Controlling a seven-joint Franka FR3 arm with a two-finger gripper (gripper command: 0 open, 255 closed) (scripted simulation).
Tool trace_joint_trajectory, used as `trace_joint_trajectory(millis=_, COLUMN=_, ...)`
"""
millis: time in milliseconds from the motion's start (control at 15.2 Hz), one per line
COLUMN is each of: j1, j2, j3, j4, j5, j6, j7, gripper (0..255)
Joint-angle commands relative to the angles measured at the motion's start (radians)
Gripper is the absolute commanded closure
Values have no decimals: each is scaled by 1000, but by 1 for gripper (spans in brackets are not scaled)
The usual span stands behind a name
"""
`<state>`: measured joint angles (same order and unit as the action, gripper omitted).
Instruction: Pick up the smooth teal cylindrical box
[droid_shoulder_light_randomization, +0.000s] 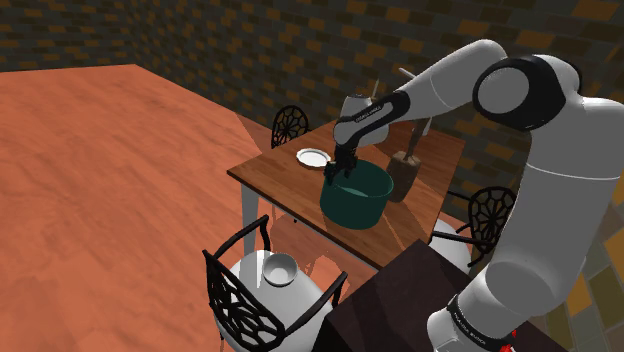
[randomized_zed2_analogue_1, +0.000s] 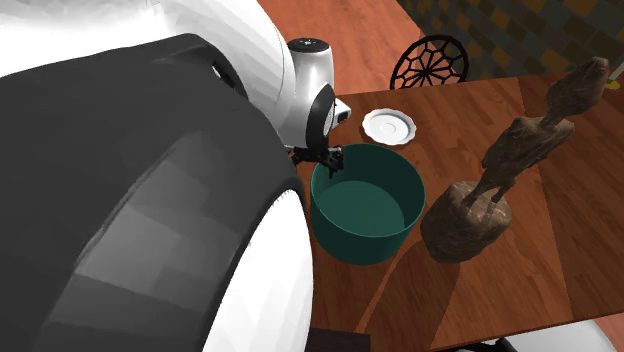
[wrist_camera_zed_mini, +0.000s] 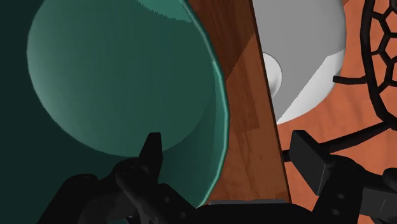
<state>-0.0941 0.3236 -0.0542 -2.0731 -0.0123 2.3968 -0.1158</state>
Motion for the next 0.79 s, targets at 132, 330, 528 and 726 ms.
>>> trace_joint_trajectory(millis=132, j1=0, j2=62, j3=3, j4=18, j5=5, j6=45, j7=1, gripper=0)
trace_joint_trajectory(millis=330, j1=-1, j2=92, j3=4, j4=16, j5=6, j6=77, j7=1, gripper=0)
trace_joint_trajectory(millis=528, j1=-2, j2=109, j3=4, j4=16, j5=7, j6=93, j7=1, gripper=0)
trace_joint_trajectory(millis=726, j1=-1, j2=110, j3=5, j4=17, j5=7, j6=93, j7=2, gripper=255)
